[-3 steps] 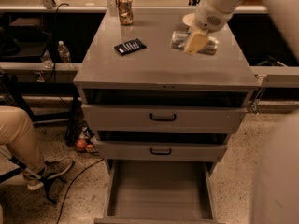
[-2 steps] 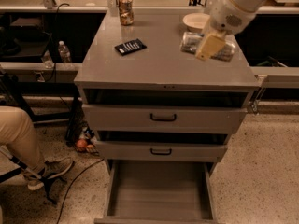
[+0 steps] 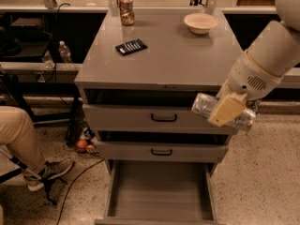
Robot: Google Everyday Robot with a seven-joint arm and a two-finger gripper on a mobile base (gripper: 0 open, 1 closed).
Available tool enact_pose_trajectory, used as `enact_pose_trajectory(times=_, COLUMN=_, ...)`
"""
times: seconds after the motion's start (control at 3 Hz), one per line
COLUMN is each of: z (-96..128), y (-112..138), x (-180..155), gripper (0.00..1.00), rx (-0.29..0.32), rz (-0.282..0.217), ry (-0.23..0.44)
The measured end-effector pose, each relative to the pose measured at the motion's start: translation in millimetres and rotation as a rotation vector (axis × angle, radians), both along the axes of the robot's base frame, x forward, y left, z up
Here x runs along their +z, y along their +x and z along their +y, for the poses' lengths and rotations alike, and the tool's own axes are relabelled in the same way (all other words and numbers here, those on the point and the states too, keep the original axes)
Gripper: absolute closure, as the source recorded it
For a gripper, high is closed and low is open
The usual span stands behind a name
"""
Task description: Place redbull can into bottom drawer
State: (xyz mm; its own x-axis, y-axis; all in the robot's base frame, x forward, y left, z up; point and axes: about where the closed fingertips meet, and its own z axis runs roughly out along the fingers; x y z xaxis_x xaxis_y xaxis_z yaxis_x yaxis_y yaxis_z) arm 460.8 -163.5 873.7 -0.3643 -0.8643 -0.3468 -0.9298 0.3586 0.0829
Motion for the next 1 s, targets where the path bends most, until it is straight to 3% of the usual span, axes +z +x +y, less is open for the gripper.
enact_pose_trajectory(times=0.67, z=0.2, y=-11.3, x=-27.1, gripper=1.00, rx=-0.019, rz=0.056, ry=0.015)
enact_pose_trajectory(times=1.0, z=8.6, y=-37.2, x=-93.5, gripper=1.00, rx=-0.062, rz=0.187, ry=0.082)
